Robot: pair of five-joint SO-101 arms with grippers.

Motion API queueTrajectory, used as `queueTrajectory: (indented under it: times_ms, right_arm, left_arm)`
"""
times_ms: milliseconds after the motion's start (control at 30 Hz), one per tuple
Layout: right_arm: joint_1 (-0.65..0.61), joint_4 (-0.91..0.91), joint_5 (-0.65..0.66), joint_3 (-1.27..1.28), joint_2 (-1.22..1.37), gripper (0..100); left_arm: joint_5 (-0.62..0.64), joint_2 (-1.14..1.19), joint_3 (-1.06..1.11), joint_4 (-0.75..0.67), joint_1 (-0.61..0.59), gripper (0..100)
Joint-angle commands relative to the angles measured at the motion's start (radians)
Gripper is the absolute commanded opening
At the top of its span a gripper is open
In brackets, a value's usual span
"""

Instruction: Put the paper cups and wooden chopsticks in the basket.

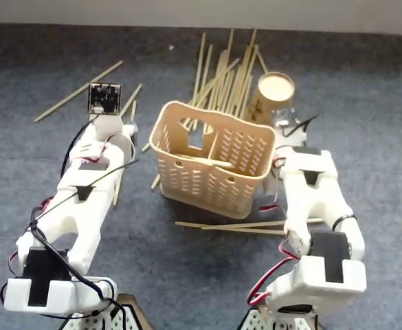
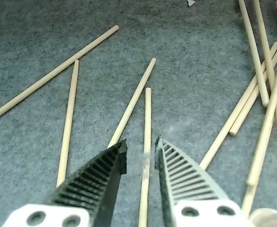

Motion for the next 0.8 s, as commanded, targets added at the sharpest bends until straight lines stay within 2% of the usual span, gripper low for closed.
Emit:
queueTrajectory:
  times_ms: [0, 333, 433, 567, 767]
  right_arm:
    - [-0.074, 0.050, 0.014, -0.041, -0.005, 26.0]
    - [-0.302, 0.119, 0.012, -0.048, -0.002, 26.0]
    - [-0.325, 0.127, 0.012, -0.050, -0.005, 26.0]
    - [-0.240, 0.163, 0.012, -0.094, -0.008, 26.0]
    - [0.002, 0.274, 0.015, -0.349, -0.008, 26.0]
  left_arm:
    - [-0.011, -0.012, -0.035, -0.012, 0.016, 12]
    - [-0.011, -0.012, -0.036, -0.018, -0.016, 12]
    - [-0.011, -0.012, -0.036, -0.018, -0.028, 12]
    - [-0.011, -0.012, -0.036, -0.018, -0.038, 12]
    - [-0.011, -0.012, -0.051, -0.014, -0.038, 12]
